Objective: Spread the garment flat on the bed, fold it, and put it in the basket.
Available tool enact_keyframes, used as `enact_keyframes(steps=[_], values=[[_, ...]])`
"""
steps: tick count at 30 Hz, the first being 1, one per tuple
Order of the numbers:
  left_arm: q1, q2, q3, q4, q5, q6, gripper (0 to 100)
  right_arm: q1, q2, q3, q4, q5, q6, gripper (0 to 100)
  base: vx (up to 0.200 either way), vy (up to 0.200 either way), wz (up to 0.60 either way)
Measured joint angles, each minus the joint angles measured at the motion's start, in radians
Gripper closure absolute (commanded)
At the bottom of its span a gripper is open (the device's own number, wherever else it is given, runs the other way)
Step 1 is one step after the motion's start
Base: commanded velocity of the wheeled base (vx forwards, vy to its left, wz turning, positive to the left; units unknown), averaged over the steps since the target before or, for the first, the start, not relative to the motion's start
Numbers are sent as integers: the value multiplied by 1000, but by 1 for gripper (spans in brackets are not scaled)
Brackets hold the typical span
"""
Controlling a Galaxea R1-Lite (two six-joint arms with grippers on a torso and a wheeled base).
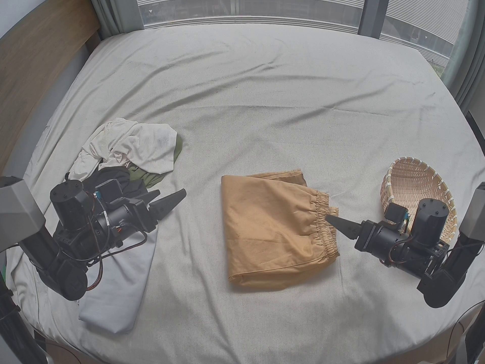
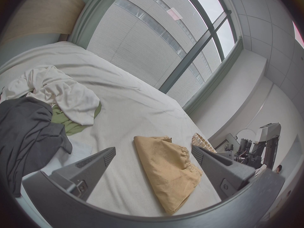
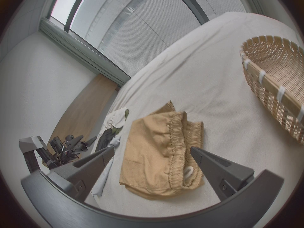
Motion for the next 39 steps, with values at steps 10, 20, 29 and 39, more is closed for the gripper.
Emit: enact_keyframes(steps=[10,20,29,39], values=[[22,35,15,-44,-2,238,0,-8,13,6,13,-1,-2,0,0,0,0],[64,113,16,-81,-8,421,0,-12,53,22,14,-1,-11,0,0,0,0],[66,129,16,-81,-9,420,0,-17,121,37,2,-2,-44,0,0,0,0],[64,130,18,-81,-9,419,0,-12,210,25,-80,-2,-39,0,0,0,0]])
